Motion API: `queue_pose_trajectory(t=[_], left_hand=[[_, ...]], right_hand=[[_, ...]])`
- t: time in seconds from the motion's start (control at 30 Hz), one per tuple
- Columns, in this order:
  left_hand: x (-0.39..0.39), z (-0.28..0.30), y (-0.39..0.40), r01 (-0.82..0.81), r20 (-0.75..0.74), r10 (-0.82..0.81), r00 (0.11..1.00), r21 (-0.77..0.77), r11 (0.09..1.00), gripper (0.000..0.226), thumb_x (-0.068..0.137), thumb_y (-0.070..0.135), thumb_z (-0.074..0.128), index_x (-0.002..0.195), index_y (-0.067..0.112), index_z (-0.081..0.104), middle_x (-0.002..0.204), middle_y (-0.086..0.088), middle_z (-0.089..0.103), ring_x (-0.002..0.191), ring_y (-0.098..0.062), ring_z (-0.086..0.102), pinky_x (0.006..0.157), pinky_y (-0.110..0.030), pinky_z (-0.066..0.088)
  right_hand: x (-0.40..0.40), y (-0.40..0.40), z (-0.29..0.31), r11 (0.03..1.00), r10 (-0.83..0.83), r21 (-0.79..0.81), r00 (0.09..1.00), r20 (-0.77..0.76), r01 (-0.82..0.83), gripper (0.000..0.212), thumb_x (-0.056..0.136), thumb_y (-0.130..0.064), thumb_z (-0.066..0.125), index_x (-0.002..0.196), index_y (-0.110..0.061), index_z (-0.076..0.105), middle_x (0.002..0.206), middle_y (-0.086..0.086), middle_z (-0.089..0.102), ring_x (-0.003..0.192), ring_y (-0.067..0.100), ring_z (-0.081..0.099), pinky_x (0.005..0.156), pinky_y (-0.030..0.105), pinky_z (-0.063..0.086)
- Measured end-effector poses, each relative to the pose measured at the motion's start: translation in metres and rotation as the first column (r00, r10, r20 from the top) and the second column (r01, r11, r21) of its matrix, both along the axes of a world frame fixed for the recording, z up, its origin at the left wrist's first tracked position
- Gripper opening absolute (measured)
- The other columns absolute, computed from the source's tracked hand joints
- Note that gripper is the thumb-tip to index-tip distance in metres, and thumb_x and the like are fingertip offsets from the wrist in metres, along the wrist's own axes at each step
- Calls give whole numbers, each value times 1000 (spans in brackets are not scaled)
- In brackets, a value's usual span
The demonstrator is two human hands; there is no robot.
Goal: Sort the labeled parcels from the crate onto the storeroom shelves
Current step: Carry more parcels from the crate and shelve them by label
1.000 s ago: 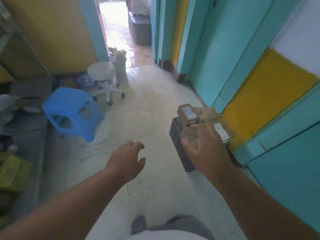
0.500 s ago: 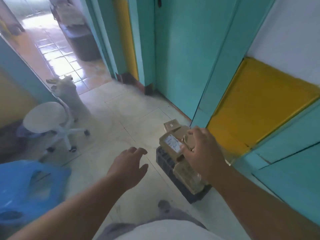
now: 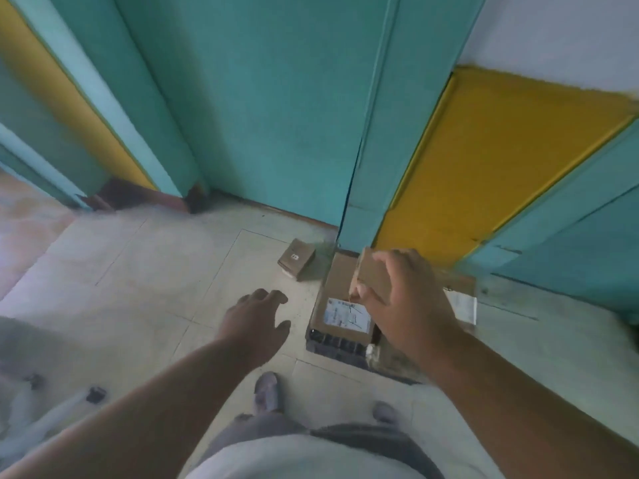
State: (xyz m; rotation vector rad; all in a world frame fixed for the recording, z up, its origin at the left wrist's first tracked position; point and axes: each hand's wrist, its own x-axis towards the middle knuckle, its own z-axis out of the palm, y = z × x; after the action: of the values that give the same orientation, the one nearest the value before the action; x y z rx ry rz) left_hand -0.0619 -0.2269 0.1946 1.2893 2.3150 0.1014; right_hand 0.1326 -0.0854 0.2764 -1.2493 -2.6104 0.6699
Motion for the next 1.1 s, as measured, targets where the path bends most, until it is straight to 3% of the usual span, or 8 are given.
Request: queue_pose_trajectory(t=[0.27,0.43,0.53,0.63,0.7,0.8,0.97,1.1], left_hand=[[-34,-84,58,192,188,-156,970,-192,962,41,92,38,60,131,27,53,125,-1,62,111,-23,60,90,-36,53],[-31,-141,70,159,257,-85,963,-283,946,38,92,38,59,129,29,53,124,2,64,103,-20,61,87,-32,53],[-28,-179,75,149,329,-37,944,-324,934,41,94,38,58,133,30,50,123,6,63,90,-14,59,76,-27,53],[-23,-224,86,0,395,159,905,-373,928,44,94,36,58,135,23,48,111,7,67,85,-15,63,66,-26,49],[-21,-254,94,-157,451,374,811,-448,880,48,93,33,60,137,18,46,101,1,69,97,-21,67,82,-37,57],[-17,-286,101,-362,572,649,502,-542,758,59,92,32,65,146,26,41,111,-10,68,103,-32,69,96,-50,55],[-2,-296,98,-424,680,668,300,-532,733,35,98,24,63,127,33,48,100,0,63,93,-24,64,74,-34,54],[-10,-284,92,-579,735,665,131,-488,653,46,98,17,62,137,32,44,107,-6,65,103,-28,66,96,-44,52]], right_hand=[[3,-8,-70,928,-331,-109,923,196,356,46,89,-43,67,127,-21,54,120,-1,56,103,14,52,80,28,48],[6,-1,-138,889,-319,-238,902,292,391,50,91,-41,66,134,-20,51,129,1,54,105,6,37,78,17,32],[5,14,-185,846,-360,-294,884,299,444,51,91,-41,65,135,-20,52,130,3,57,108,14,51,79,25,37],[3,34,-237,824,-351,-326,869,349,463,53,91,-43,63,138,-23,49,134,2,54,115,21,56,85,34,46],[-2,46,-274,804,-326,-374,868,376,463,56,91,-40,63,141,-22,46,133,2,54,112,22,58,88,38,51],[-12,54,-323,732,-311,-497,878,365,466,59,89,-41,64,142,-26,42,130,1,56,105,23,61,82,45,58],[-21,51,-363,651,-461,-513,828,319,560,71,93,-34,63,154,-25,28,145,9,47,123,27,55,96,47,53],[-18,40,-357,476,-565,-655,775,283,586,74,96,-29,64,157,-27,22,145,5,49,105,16,59,71,31,57]])
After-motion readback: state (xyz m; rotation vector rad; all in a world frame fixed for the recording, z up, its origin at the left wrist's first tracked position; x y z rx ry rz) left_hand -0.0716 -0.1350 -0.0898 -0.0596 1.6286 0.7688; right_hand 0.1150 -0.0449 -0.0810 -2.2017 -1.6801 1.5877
